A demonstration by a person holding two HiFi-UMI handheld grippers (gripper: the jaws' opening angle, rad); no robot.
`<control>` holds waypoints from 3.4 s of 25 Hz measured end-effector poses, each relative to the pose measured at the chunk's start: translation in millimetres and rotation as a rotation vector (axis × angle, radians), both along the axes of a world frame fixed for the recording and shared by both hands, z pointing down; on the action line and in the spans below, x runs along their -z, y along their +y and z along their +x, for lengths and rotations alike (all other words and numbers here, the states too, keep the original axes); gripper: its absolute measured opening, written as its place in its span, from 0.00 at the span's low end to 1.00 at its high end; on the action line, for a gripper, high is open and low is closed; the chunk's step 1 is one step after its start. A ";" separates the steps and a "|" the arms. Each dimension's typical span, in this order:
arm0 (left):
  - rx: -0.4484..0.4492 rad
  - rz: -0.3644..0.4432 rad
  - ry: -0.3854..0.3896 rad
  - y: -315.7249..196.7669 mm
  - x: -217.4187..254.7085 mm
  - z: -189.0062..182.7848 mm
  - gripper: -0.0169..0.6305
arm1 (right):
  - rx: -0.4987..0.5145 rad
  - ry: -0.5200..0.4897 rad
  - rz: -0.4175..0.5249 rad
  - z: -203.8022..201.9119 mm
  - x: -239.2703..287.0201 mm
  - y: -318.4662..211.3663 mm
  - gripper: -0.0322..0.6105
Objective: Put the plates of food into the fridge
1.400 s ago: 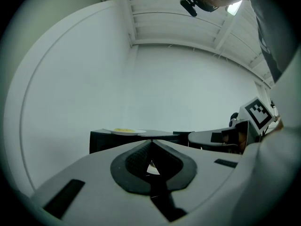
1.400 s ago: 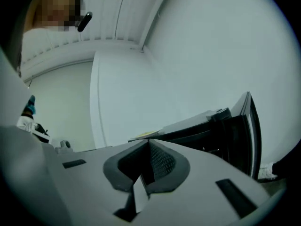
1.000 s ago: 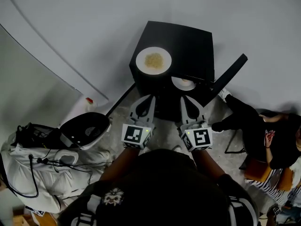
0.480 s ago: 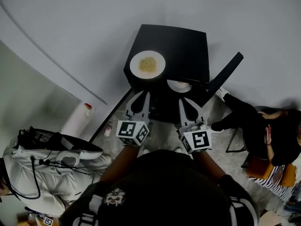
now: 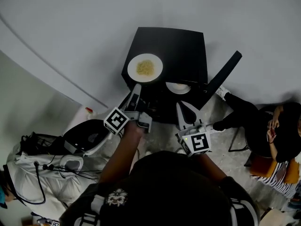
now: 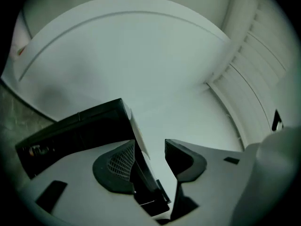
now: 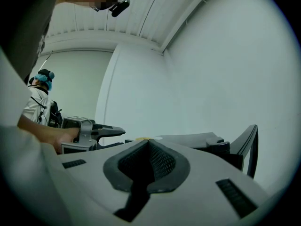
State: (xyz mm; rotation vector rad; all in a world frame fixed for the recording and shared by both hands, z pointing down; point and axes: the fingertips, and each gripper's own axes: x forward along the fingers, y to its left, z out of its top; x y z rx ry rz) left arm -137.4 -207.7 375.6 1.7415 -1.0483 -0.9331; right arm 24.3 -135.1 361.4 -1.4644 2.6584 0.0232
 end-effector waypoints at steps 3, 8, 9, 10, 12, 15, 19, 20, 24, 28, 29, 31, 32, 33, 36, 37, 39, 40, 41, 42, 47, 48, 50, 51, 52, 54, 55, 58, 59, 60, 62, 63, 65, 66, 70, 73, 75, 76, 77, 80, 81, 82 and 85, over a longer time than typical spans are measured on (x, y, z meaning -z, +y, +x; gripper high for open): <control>-0.009 -0.063 0.130 -11.5 -4.6 -0.4 0.32 | 0.009 -0.018 0.008 -0.6 5.3 1.8 0.09; -0.010 -0.125 0.217 -26.5 -6.8 2.7 0.32 | 0.010 -0.014 -0.004 3.1 4.9 5.2 0.09; -0.015 -0.131 0.225 -28.4 -6.9 3.6 0.32 | 0.004 -0.018 -0.005 3.2 6.7 5.8 0.09; -0.019 -0.136 0.229 -30.1 -7.7 4.3 0.32 | 0.002 -0.026 -0.001 2.3 9.0 6.9 0.09; -0.025 -0.142 0.228 -33.1 -10.3 5.4 0.32 | 0.003 -0.040 0.007 -0.1 11.2 9.7 0.09; -0.022 -0.164 0.233 -37.1 -15.0 8.5 0.27 | 0.004 -0.043 0.004 1.5 10.7 11.8 0.09; -0.022 -0.191 0.231 -38.6 -13.8 10.1 0.17 | -0.006 -0.044 -0.001 5.9 10.2 10.9 0.09; -0.023 -0.195 0.228 -38.9 -13.1 10.1 0.16 | -0.010 -0.045 -0.005 7.3 9.2 10.0 0.09; -0.026 -0.213 0.235 -39.4 -11.8 10.3 0.15 | -0.014 -0.031 -0.032 10.4 -0.8 8.0 0.09; -0.027 -0.213 0.235 -35.8 -10.2 7.5 0.14 | -0.006 -0.033 -0.022 5.9 3.2 8.5 0.09; -0.028 -0.210 0.232 -34.8 -10.0 7.1 0.13 | -0.005 -0.033 -0.015 5.3 4.5 7.9 0.09; -0.028 -0.207 0.228 -32.3 -10.3 6.5 0.12 | -0.005 -0.033 -0.007 5.3 5.8 6.1 0.09; -0.027 -0.206 0.226 -31.1 -10.5 6.3 0.12 | -0.005 -0.031 -0.006 6.1 5.8 4.7 0.09; -0.027 -0.206 0.225 -29.9 -10.5 6.4 0.11 | -0.005 -0.030 -0.008 7.4 6.2 3.1 0.09; -0.027 -0.207 0.227 -24.8 -10.2 7.4 0.10 | -0.006 -0.033 -0.010 10.5 9.4 -0.2 0.09; -0.029 -0.207 0.232 -22.1 -10.3 7.8 0.10 | -0.004 -0.035 -0.010 10.7 9.7 0.0 0.09; -0.037 -0.202 0.247 -15.9 -9.8 9.6 0.10 | 0.004 -0.038 -0.009 9.5 8.7 1.6 0.09; -0.042 -0.197 0.255 -13.0 -9.4 10.4 0.10 | 0.009 -0.039 -0.009 8.4 7.5 2.4 0.09; -0.047 -0.193 0.263 -9.9 -8.9 11.3 0.10 | 0.013 -0.039 -0.011 7.1 6.2 3.2 0.09; -0.052 -0.188 0.270 -6.6 -7.5 12.3 0.10 | 0.018 -0.040 -0.012 5.7 5.1 4.3 0.09; -0.057 -0.196 0.298 10.6 -11.1 14.1 0.10 | 0.040 -0.037 -0.025 1.2 -2.0 9.1 0.09; -0.054 -0.199 0.300 13.7 -13.0 14.2 0.10 | 0.044 -0.034 -0.028 1.3 -3.6 9.6 0.09; -0.048 -0.198 0.303 19.4 -15.8 14.0 0.10 | 0.048 -0.028 -0.035 2.0 -7.8 10.2 0.09; -0.045 -0.194 0.304 22.2 -16.9 13.3 0.10 | 0.049 -0.026 -0.044 2.2 -10.6 10.2 0.09; -0.042 -0.190 0.304 25.3 -18.6 12.0 0.10 | 0.048 -0.027 -0.055 2.0 -13.3 10.3 0.09; -0.038 -0.191 0.300 33.6 -25.0 9.0 0.10 | 0.053 -0.034 -0.071 0.5 -17.2 11.3 0.09; -0.037 -0.197 0.296 38.2 -29.3 8.1 0.10 | 0.059 -0.035 -0.077 -0.1 -19.5 12.0 0.09; -0.030 -0.211 0.295 49.2 -40.3 8.0 0.10 | 0.072 -0.035 -0.097 -1.0 -22.8 10.9 0.09; -0.028 -0.213 0.297 52.3 -42.6 9.6 0.10 | 0.077 -0.038 -0.093 -0.9 -20.9 10.0 0.09; -0.027 -0.215 0.298 55.8 -44.7 12.4 0.10 | 0.081 -0.044 -0.086 0.5 -20.0 9.9 0.09; -0.023 -0.223 0.290 62.8 -51.1 19.0 0.09 | 0.090 -0.051 -0.084 5.7 -23.3 10.6 0.09; -0.020 -0.230 0.282 64.9 -55.6 21.8 0.09 | 0.095 -0.048 -0.092 8.0 -27.7 10.0 0.09; -0.011 -0.245 0.271 67.9 -65.8 24.4 0.09 | 0.108 -0.034 -0.116 10.0 -41.0 9.0 0.09; -0.007 -0.254 0.269 69.8 -71.3 24.2 0.09 | 0.115 -0.029 -0.127 9.0 -46.4 9.9 0.09; 0.001 -0.290 0.267 70.3 -96.2 24.1 0.09 | 0.136 -0.006 -0.177 5.1 -66.5 12.3 0.09; -0.001 -0.318 0.268 66.5 -113.8 29.1 0.09 | 0.151 0.013 -0.201 3.7 -76.9 12.1 0.09; -0.003 -0.336 0.260 62.7 -126.0 30.0 0.09 | 0.166 0.020 -0.201 -0.9 -81.7 11.3 0.09; -0.005 -0.344 0.259 60.1 -131.5 30.1 0.09 | 0.171 0.021 -0.205 -3.3 -84.0 10.8 0.09; -0.007 -0.351 0.259 57.5 -136.5 30.4 0.09 | 0.175 0.022 -0.208 -5.2 -86.0 10.5 0.09; -0.021 -0.368 0.249 48.2 -150.0 32.1 0.09 | 0.168 0.039 -0.224 -5.8 -94.1 8.7 0.09; -0.025 -0.371 0.242 43.9 -155.0 32.1 0.09 | 0.161 0.042 -0.235 -5.3 -96.6 6.8 0.09; -0.029 -0.375 0.239 39.2 -160.0 31.9 0.09 | 0.152 0.043 -0.249 -4.6 -99.9 4.7 0.09; -0.036 -0.401 0.242 26.2 -177.5 30.1 0.09 | 0.137 0.012 -0.272 -4.9 -107.2 -3.5 0.09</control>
